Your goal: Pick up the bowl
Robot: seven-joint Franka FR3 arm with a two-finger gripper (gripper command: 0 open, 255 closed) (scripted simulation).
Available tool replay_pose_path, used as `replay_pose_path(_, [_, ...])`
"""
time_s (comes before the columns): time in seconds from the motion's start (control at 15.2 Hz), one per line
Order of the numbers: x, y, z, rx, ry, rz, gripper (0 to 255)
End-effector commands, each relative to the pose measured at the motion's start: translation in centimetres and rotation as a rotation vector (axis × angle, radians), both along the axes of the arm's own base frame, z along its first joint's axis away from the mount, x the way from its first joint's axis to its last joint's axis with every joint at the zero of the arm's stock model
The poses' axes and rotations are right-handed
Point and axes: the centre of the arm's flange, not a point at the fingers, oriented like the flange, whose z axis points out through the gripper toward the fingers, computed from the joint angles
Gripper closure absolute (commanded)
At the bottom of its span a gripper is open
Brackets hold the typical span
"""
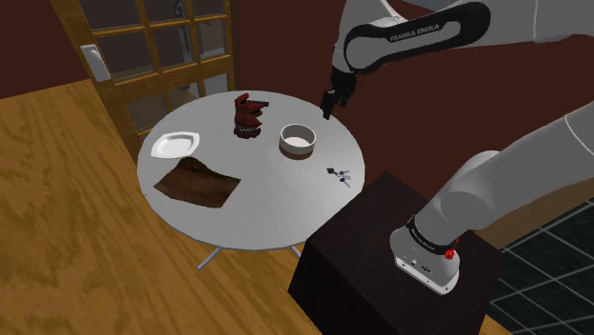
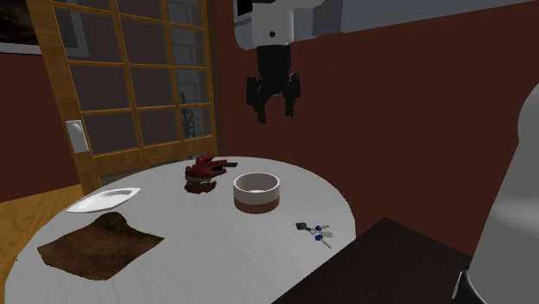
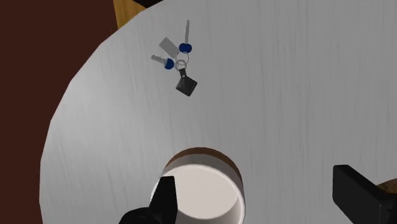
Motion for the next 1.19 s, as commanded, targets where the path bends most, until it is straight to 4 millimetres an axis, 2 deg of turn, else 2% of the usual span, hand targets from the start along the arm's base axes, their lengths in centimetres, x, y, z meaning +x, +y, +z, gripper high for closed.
replay_pose_path(0.0, [1.7, 0.0, -2.2, 0.006, 0.0, 0.001, 0])
replay_pose_path(1.12, [15.3, 0.1, -20.2, 0.051, 0.013, 0.01, 0])
